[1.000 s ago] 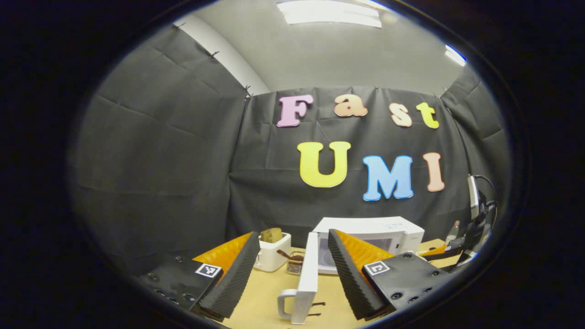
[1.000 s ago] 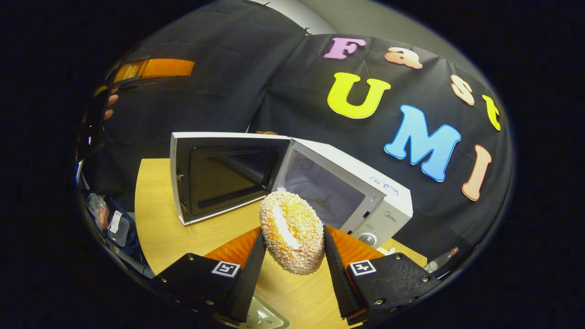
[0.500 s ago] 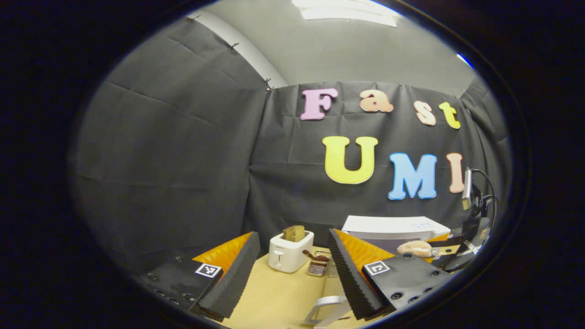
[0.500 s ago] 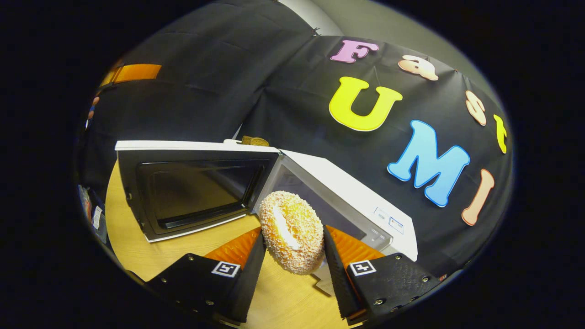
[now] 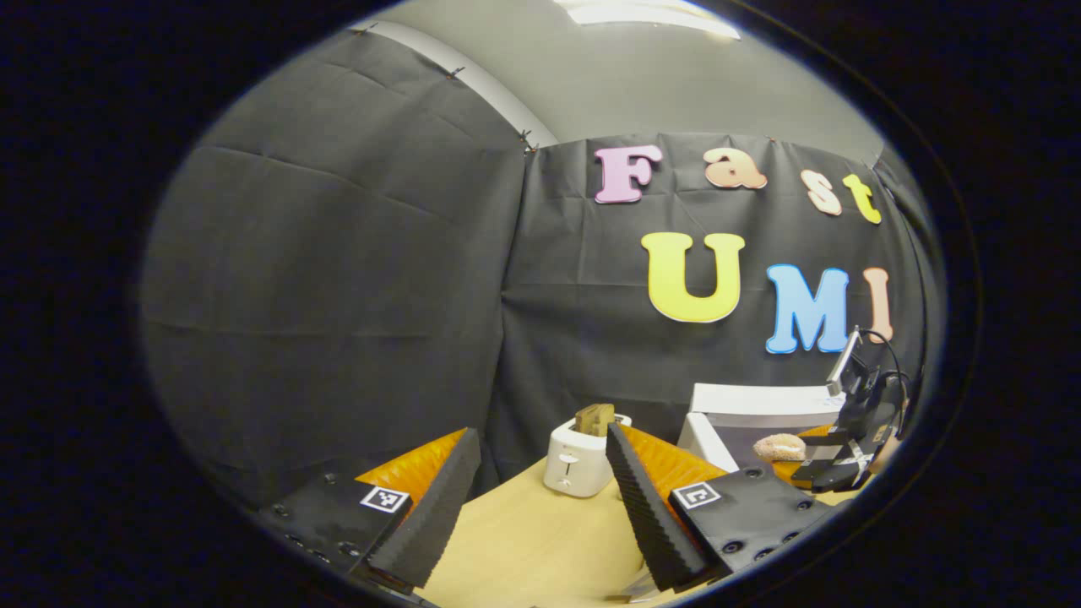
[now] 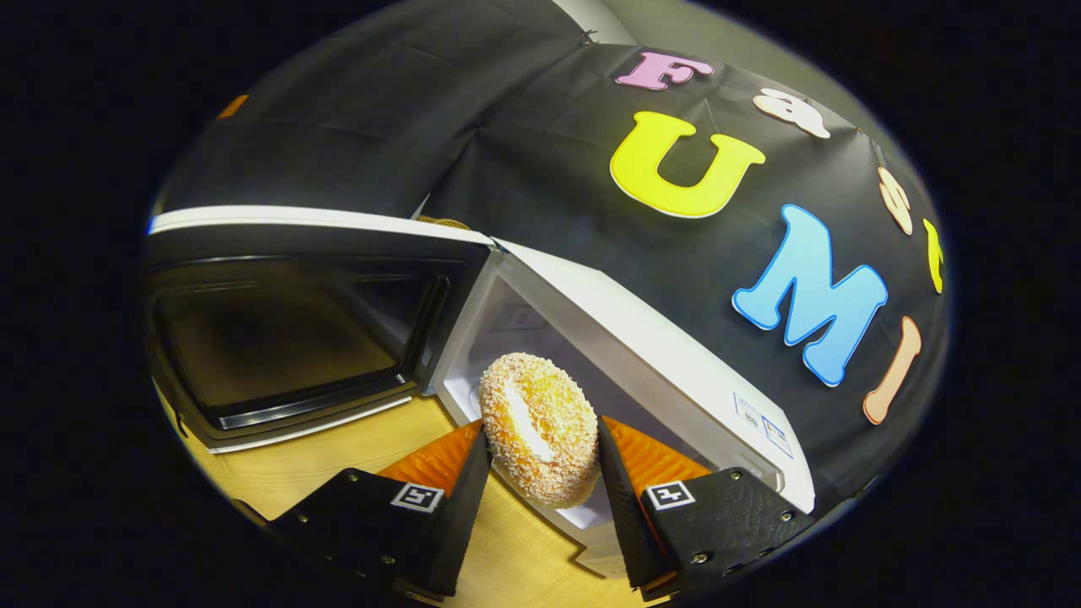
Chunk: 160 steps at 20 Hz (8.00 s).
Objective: Open the microwave oven with the left hand, put the food in, and close the microwave oven.
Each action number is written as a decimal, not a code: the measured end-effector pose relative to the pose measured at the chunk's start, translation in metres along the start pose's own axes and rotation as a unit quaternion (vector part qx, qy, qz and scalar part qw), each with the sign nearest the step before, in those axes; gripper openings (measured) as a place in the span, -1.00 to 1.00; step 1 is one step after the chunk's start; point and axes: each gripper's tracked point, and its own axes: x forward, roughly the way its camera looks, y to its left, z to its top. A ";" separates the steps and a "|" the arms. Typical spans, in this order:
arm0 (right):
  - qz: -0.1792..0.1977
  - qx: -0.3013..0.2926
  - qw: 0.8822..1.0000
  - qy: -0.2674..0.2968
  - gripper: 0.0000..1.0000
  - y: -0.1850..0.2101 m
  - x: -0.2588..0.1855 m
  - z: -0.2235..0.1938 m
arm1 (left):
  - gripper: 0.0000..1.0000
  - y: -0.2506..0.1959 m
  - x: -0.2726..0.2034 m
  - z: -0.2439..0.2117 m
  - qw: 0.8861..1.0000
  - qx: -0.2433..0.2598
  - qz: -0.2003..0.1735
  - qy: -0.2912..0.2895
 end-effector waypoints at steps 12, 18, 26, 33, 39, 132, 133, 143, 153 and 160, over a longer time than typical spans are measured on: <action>-0.021 -0.064 0.997 0.043 0.44 0.010 0.093 -0.046 | 0.96 0.030 0.022 -0.030 0.999 0.013 0.035 0.037; -0.040 -0.085 0.994 0.053 0.51 0.006 0.112 -0.055 | 0.94 0.032 0.019 -0.036 0.998 0.021 0.038 0.045; -0.032 -0.086 0.995 0.035 0.89 0.007 0.090 -0.039 | 0.96 0.015 0.022 -0.060 0.998 0.018 0.017 0.057; -0.021 -0.027 0.999 -0.021 0.89 0.013 0.008 0.003 | 0.96 -0.011 0.020 -0.101 0.995 0.039 -0.026 0.088; -0.042 0.040 0.996 -0.068 0.89 -0.010 -0.056 0.039 | 0.51 -0.035 0.001 -0.139 0.989 0.051 -0.066 0.123; -0.282 0.229 0.931 -0.017 0.89 -0.175 -0.363 -0.101 | -0.85 -0.465 0.028 -0.125 0.936 0.057 -0.327 0.116; -0.275 0.231 0.933 -0.023 0.89 -0.174 -0.363 -0.100 | -0.86 -0.458 0.021 -0.115 0.939 0.057 -0.322 0.106; -0.220 0.243 0.942 -0.076 0.89 -0.159 -0.372 -0.083 | -0.86 -0.385 -0.054 -0.030 0.963 0.047 -0.262 0.052; -0.232 0.256 0.934 -0.096 0.89 -0.136 -0.395 -0.059 | -0.86 -0.322 -0.104 0.015 0.965 0.041 -0.258 0.021; -0.256 0.256 0.926 -0.101 0.89 -0.108 -0.422 -0.034 | -0.87 -0.267 -0.138 0.029 0.963 0.049 -0.265 0.013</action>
